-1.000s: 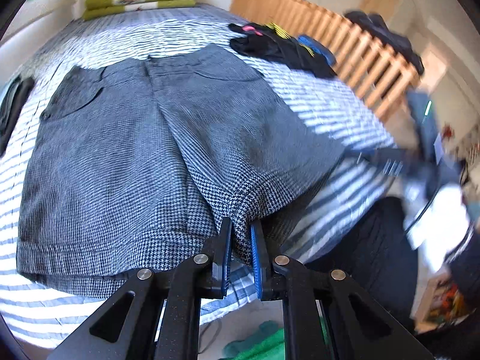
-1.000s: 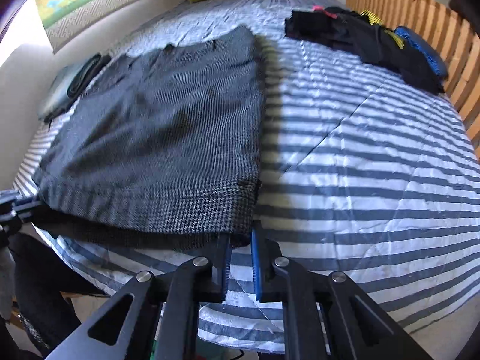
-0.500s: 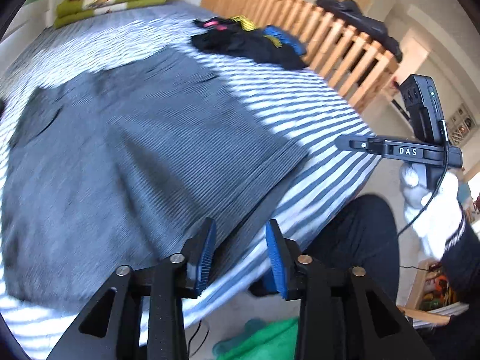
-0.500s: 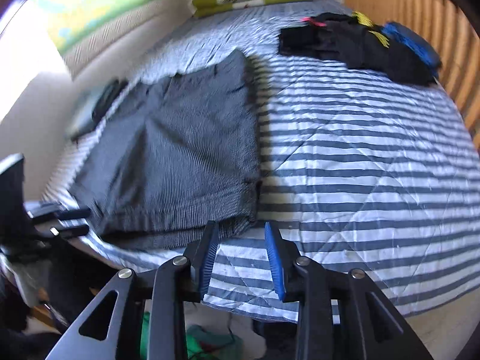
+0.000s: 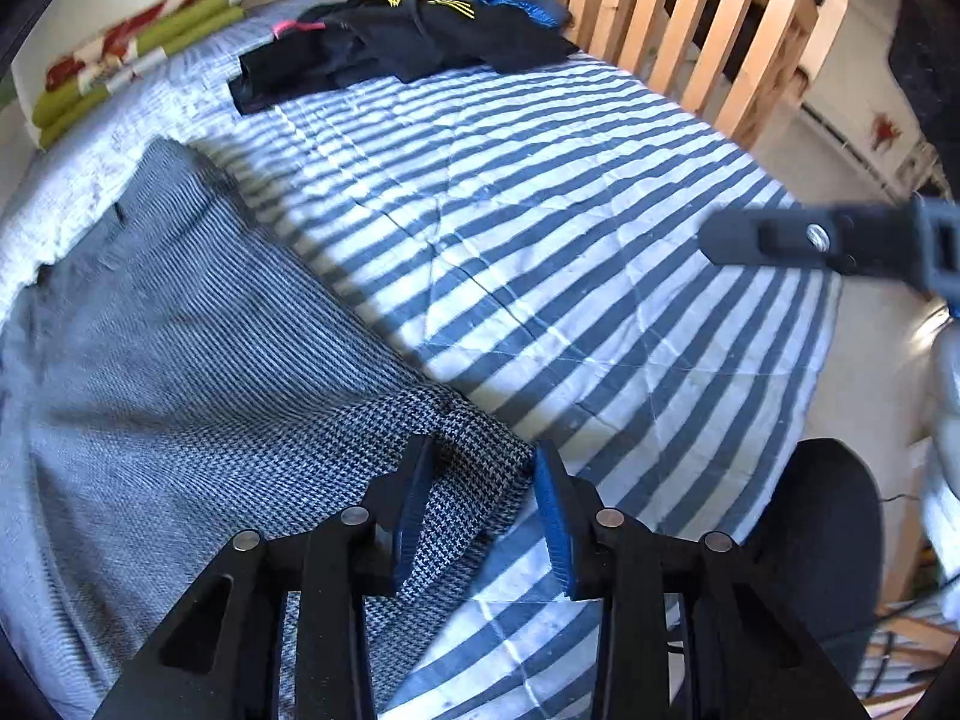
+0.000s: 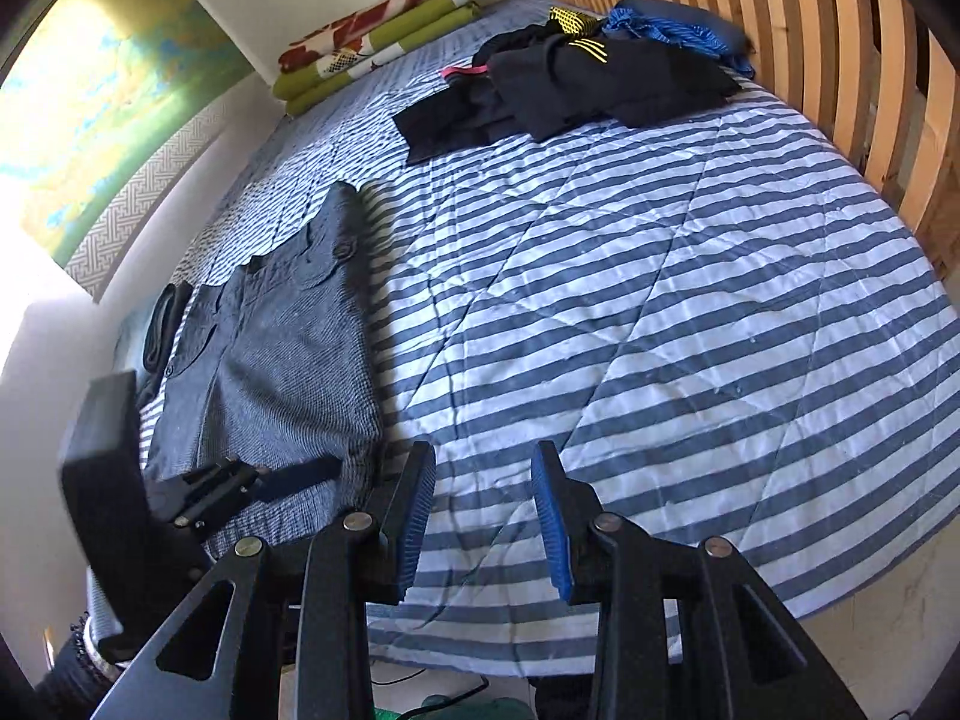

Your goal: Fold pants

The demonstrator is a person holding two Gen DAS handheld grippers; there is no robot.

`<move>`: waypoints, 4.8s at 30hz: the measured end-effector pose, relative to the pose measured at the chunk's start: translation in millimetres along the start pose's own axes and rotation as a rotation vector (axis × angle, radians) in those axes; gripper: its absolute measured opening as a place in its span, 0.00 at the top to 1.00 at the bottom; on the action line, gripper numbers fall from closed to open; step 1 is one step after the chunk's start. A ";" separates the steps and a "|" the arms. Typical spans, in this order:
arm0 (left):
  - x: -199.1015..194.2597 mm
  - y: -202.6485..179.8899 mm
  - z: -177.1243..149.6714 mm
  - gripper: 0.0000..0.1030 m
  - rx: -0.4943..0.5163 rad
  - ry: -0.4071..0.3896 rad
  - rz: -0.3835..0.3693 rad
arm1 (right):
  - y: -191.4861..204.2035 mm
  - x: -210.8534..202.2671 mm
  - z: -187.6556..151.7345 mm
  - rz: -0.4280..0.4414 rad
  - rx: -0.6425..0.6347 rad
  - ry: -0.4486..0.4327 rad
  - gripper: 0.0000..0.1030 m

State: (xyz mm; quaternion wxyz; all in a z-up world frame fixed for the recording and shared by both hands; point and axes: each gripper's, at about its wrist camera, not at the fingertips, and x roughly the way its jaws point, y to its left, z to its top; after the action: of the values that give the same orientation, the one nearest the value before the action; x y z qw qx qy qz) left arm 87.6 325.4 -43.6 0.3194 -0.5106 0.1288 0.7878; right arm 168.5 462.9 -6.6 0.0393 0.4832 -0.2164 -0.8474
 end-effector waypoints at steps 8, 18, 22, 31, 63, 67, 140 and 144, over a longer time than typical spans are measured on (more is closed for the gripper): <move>-65.1 42.4 -21.7 0.87 -0.205 -0.132 -0.193 | 25.1 39.8 63.8 0.116 -0.020 0.028 0.69; -112.7 70.3 -43.6 0.87 -0.258 -0.213 -0.278 | 111.1 172.4 168.6 0.145 -0.088 0.153 0.56; -126.2 79.1 -50.9 0.87 -0.276 -0.232 -0.306 | 129.7 210.2 187.3 0.131 -0.101 0.204 0.54; -148.7 108.9 -69.4 0.88 -0.342 -0.291 -0.370 | 157.2 226.4 199.6 -0.028 -0.134 0.200 0.93; -246.9 324.1 -386.7 0.91 -0.991 -0.514 -0.147 | 516.8 299.3 105.3 -0.089 -0.560 0.165 0.96; -246.9 326.0 -400.7 0.92 -1.012 -0.514 -0.144 | 523.4 321.8 94.6 -0.113 -0.557 0.193 0.96; -156.1 407.7 -188.2 0.67 -0.689 -0.101 0.025 | 273.8 252.8 31.5 0.413 -0.167 0.406 0.46; -162.5 410.4 -195.2 0.89 -0.714 -0.128 0.000 | 291.1 257.5 23.1 0.450 -0.212 0.425 0.69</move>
State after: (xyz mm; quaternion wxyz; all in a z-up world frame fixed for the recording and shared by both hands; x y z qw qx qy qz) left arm 12.6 -151.2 -37.0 0.1281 -0.5395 -0.1748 0.8136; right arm -28.7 136.5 -85.1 0.3200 0.5827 -0.2152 -0.7154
